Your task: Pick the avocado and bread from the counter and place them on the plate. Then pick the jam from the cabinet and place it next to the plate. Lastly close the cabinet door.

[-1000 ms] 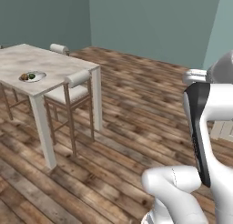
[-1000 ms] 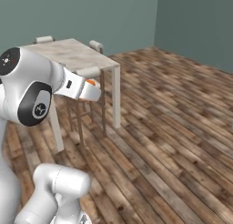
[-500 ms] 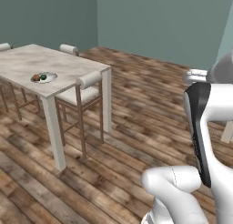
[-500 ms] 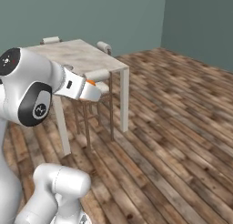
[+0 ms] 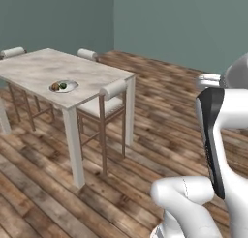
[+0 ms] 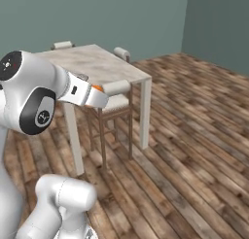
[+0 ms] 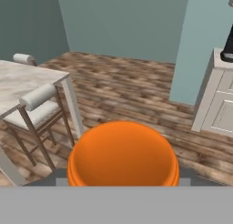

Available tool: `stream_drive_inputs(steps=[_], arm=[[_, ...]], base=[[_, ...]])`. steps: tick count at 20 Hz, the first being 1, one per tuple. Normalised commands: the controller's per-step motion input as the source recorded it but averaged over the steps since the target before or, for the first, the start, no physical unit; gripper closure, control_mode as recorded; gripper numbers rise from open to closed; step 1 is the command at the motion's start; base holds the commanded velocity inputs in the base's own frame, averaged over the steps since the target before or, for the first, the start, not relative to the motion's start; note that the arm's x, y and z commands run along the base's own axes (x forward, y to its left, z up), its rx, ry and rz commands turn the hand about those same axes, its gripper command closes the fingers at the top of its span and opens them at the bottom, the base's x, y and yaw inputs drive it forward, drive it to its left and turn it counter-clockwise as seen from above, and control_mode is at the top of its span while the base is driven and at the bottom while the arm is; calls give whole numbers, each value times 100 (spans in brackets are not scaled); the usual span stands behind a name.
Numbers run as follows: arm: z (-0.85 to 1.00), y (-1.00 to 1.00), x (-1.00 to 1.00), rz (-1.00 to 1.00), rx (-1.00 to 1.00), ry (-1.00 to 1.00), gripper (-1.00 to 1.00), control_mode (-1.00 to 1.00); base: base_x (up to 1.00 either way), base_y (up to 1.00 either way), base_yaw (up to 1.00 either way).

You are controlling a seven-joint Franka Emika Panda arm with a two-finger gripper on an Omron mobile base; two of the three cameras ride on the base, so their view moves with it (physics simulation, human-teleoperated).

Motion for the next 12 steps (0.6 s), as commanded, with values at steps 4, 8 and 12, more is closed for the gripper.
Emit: stream_drive_inputs(steps=[4, 8, 12], arm=[[0, 0, 0, 0, 0, 0, 100, 100], [0, 0, 0, 0, 0, 0, 100, 100], [0, 0, 0, 0, 0, 0, 100, 100]], base=[[42, 43, 5], [38, 33, 5], [36, 21, 6]])
